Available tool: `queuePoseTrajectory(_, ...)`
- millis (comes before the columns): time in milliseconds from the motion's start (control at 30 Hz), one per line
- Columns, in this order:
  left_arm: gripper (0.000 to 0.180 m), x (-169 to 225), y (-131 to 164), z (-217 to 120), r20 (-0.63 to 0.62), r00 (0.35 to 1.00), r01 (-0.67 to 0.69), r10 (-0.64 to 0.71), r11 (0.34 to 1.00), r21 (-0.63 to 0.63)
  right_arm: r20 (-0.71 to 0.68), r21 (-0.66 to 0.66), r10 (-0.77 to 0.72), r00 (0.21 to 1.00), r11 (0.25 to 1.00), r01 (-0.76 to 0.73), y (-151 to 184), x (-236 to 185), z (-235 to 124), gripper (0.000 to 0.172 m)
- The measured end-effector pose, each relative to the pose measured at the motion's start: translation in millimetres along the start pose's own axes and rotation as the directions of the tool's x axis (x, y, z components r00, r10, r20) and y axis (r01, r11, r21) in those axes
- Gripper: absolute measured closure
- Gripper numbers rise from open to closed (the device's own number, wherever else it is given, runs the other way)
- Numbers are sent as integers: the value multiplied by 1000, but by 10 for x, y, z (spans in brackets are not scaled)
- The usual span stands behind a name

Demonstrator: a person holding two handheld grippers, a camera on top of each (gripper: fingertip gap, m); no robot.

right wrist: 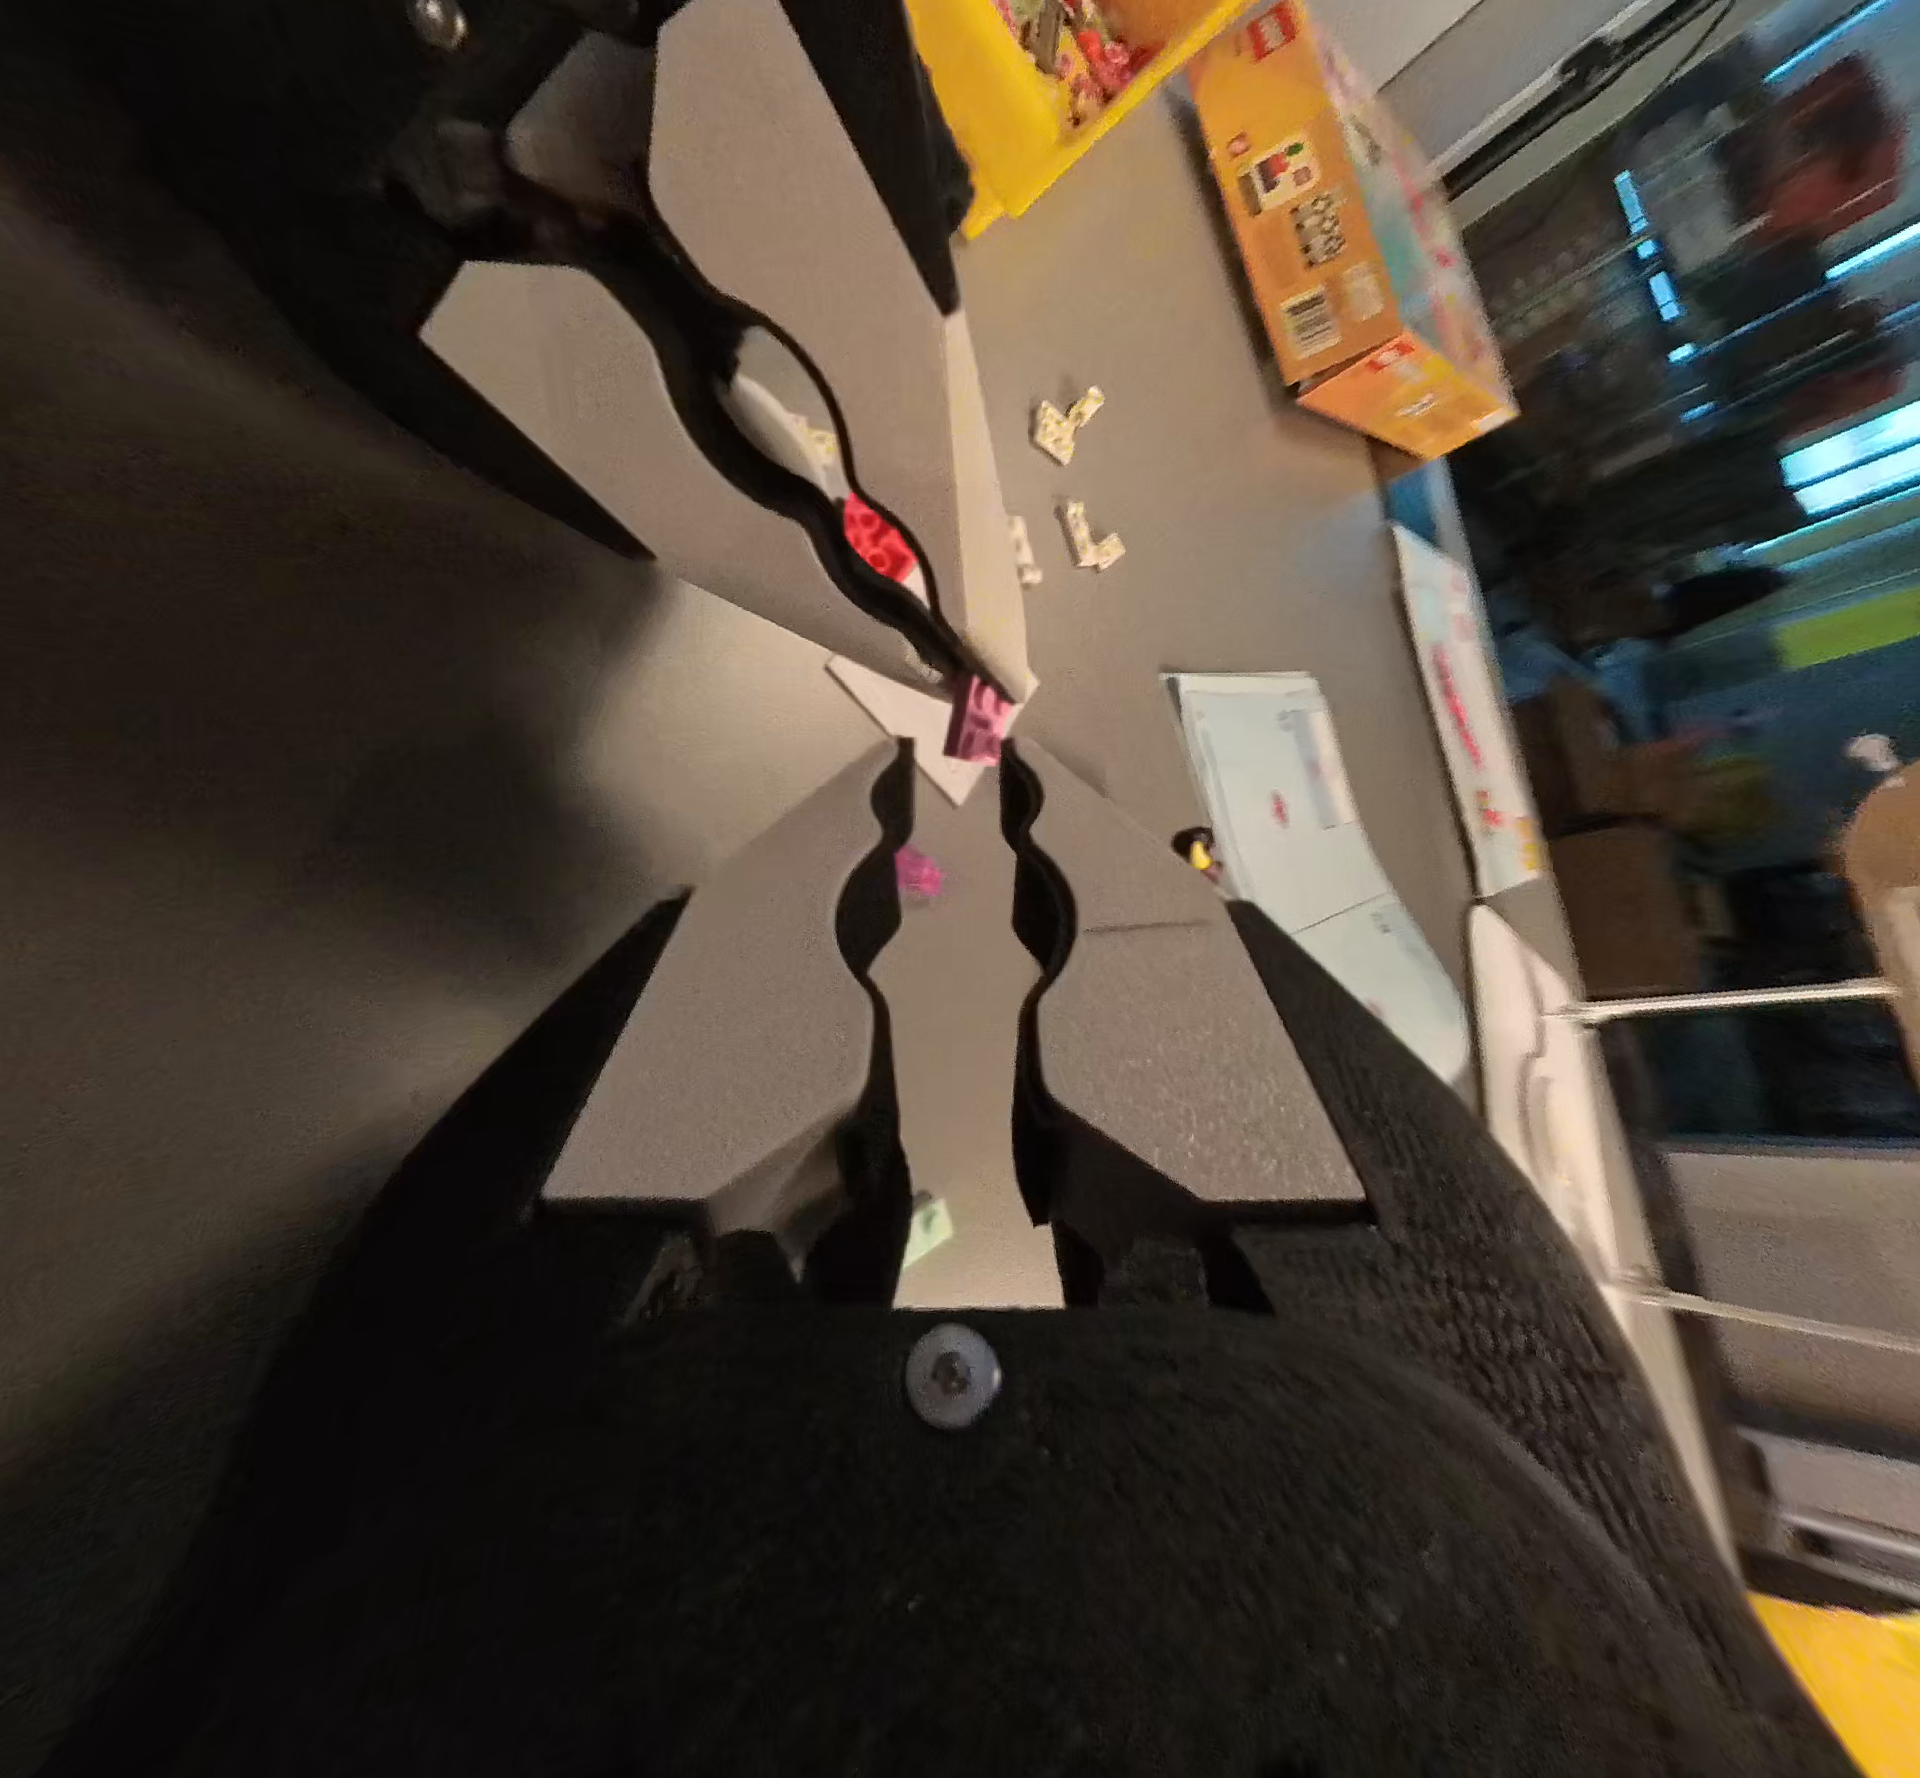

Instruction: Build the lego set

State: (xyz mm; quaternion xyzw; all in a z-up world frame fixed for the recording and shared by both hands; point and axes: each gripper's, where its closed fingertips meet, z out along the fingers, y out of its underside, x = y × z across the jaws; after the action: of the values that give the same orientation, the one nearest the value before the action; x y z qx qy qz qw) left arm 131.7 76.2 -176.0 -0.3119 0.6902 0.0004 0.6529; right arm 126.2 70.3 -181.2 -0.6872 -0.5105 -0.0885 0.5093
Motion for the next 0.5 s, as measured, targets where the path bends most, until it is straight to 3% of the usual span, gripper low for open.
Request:
queuePoseTrajectory(133, 178, 6, -10, -4, -31, 996, 78, -78, 997, 19, -75, -7, -130, 989, 991, 130, -7, 51, -20, 169)
queuePoseTrajectory(233, 172, 35, -104, -52, -155, 950, 288, -271, 952, 106, -128, 21, -193, 973, 980, 197, -3, 100, -59, 170)
queuePoseTrajectory(333, 149, -55, -188, -102, -275, 825, 541, -494, 830, 134, -183, 69, -238, 954, 965, 254, -28, 156, -114, 170)
queuePoseTrajectory(500, 150, -199, -270, -132, -418, 575, 802, -704, 587, 114, -274, 94, -315, 909, 931, 352, -128, 228, -187, 171)
